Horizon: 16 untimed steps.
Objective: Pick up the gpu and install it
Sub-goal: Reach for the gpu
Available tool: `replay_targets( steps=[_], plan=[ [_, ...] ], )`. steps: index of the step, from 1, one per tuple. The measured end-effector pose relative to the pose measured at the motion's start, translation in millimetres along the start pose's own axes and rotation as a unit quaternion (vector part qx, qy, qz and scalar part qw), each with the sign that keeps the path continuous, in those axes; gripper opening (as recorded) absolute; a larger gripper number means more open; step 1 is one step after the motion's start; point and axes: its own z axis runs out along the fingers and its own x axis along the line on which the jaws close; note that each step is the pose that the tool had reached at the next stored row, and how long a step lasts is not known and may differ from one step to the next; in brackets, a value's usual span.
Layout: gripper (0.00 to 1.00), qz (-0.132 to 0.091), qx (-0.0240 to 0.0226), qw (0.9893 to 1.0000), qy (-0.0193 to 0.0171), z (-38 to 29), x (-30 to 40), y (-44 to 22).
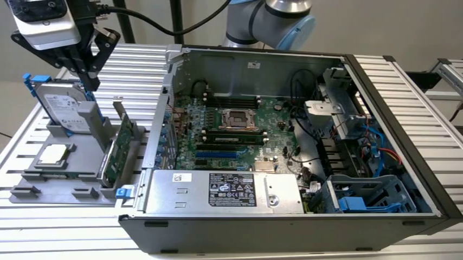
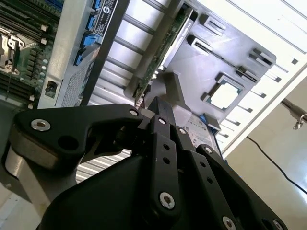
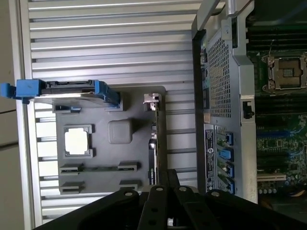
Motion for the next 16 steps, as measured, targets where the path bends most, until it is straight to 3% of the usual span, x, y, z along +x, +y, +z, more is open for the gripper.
replay_targets(
  steps=[16],
  plan=[
    [0.00, 0.000, 0.0000, 1.0000, 0.0000, 0.3, 6.1, -1.6]
  ],
)
